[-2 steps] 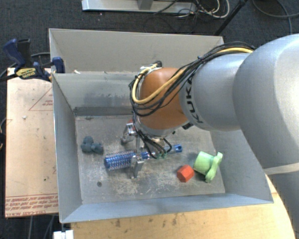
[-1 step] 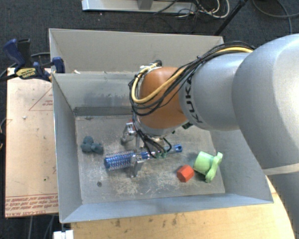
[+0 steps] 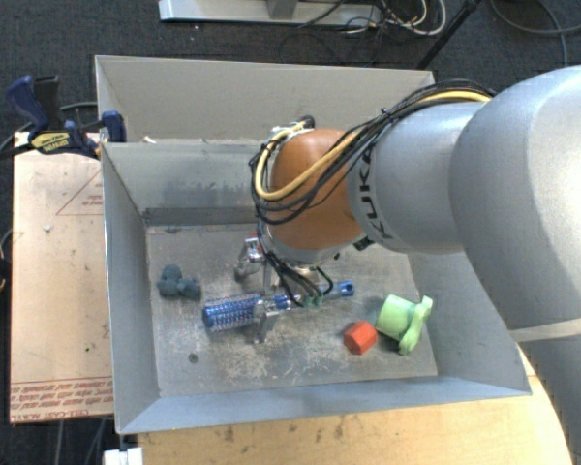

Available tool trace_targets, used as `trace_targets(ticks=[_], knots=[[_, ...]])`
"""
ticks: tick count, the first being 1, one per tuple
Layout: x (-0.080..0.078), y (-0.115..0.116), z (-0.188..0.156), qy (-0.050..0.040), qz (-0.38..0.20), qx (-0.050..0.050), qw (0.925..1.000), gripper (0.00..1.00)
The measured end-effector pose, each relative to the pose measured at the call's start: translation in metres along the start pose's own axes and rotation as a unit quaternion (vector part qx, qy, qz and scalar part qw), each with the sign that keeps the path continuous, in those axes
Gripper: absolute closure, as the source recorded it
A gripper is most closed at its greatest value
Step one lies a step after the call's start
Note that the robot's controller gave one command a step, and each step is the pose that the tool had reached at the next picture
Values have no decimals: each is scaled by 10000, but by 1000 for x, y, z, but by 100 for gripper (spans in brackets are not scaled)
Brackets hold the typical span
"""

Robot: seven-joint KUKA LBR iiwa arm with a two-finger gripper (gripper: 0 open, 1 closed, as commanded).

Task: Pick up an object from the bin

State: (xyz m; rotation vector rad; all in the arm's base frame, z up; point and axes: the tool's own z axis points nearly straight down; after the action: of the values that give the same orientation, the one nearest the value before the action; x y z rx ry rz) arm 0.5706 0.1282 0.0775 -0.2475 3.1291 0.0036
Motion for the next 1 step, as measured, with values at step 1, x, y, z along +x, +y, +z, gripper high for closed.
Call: trace_targets(ticks=[1], knots=[[-1,0,0,1,12,0,10000,0]])
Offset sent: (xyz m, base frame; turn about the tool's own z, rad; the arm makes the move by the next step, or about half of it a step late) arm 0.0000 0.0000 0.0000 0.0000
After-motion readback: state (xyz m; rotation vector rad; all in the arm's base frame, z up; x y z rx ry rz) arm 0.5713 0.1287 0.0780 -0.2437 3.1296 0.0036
